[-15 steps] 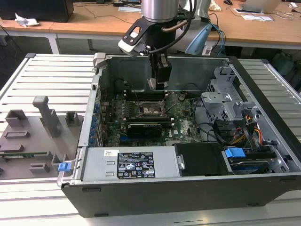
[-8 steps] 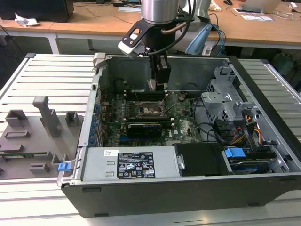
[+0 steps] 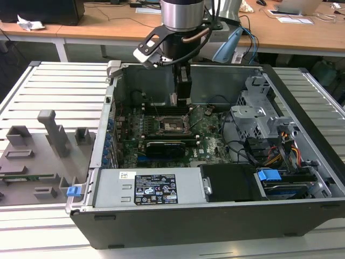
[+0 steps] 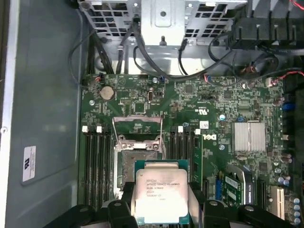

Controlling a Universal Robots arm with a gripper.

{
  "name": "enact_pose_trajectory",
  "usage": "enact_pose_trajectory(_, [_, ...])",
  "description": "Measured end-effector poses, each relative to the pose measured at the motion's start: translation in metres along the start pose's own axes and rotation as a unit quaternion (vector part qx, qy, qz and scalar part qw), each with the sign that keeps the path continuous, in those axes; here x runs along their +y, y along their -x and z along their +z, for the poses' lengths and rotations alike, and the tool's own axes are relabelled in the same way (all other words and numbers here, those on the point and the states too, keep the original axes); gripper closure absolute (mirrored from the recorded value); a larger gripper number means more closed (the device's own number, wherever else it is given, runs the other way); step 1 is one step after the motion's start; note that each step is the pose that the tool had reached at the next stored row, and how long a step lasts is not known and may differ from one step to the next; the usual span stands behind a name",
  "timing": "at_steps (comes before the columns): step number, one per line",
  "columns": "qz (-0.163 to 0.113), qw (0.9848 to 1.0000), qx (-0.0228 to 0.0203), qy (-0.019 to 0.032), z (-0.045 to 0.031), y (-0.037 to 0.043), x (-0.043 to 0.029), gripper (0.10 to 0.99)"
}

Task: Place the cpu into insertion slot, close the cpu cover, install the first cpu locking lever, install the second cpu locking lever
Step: 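Place the cpu into insertion slot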

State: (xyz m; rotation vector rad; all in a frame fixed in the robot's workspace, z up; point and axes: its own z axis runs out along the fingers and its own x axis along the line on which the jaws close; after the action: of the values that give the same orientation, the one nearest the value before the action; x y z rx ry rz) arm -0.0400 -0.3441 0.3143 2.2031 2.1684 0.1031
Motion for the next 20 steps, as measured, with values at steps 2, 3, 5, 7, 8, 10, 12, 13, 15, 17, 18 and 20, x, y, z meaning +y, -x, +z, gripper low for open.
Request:
enact_pose_trajectory(2, [0.006,1.0000,-0.0005,0.0001,0.0017,0.0000,-0.0002,0.557])
enact_pose_trajectory(3, [0.007,1.0000,-0.0006,0.0001,0.0022,0.0000,-0.0003,0.557])
enact_pose_trajectory(5, [0.007,1.0000,-0.0007,0.0001,0.0027,0.0001,-0.0006,0.557])
enact_pose_trajectory(7, [0.007,1.0000,-0.0006,0.0002,0.0039,0.0001,-0.0021,0.557])
enact_pose_trajectory(8, [0.007,1.0000,-0.0006,0.0002,0.0044,0.0001,-0.0035,0.557])
enact_pose_trajectory(10, [0.007,1.0000,-0.0007,0.0002,0.0068,0.0002,-0.0065,0.557])
enact_pose_trajectory(12, [0.007,1.0000,-0.0006,0.0001,0.0107,0.0002,-0.0071,0.557])
enact_pose_trajectory(13, [0.007,1.0000,-0.0006,0.0001,0.0131,0.0003,-0.0081,0.557])
enact_pose_trajectory(15, [0.005,1.0000,-0.0005,0.0001,0.0170,0.0003,-0.0085,0.557])
enact_pose_trajectory(17, [0.004,1.0000,-0.0004,0.0001,0.0223,0.0003,-0.0089,0.557])
enact_pose_trajectory(18, [0.004,1.0000,-0.0003,0.0001,0.0239,0.0003,-0.0091,0.557])
enact_pose_trajectory(20, [-0.002,1.0000,0.0002,0.0000,0.0275,0.0003,-0.0094,0.557])
